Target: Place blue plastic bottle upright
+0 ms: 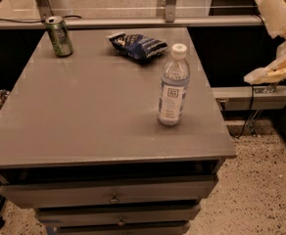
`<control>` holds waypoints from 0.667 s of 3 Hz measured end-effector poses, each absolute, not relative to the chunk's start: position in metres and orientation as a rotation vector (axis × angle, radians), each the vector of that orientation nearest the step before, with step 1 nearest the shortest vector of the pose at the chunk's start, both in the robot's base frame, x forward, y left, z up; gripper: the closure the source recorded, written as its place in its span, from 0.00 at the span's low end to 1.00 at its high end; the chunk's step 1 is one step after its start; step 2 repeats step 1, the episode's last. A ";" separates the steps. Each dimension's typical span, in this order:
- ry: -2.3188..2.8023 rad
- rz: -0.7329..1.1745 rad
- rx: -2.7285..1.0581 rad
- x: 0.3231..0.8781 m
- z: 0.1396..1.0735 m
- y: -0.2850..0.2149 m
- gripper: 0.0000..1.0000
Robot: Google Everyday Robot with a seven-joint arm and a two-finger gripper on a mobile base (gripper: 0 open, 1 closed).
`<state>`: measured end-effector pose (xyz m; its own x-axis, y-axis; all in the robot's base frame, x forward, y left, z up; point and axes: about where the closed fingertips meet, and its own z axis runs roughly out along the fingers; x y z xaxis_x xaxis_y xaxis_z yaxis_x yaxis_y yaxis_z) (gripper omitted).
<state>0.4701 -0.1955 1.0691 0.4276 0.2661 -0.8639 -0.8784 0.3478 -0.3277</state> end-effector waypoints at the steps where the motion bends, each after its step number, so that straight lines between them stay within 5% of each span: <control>1: 0.806 0.856 -0.918 0.470 1.069 -0.195 0.00; 2: 0.806 0.856 -0.918 0.470 1.069 -0.195 0.00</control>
Offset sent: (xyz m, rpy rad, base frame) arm 0.0000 0.0000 0.0000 0.0000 0.0000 0.0000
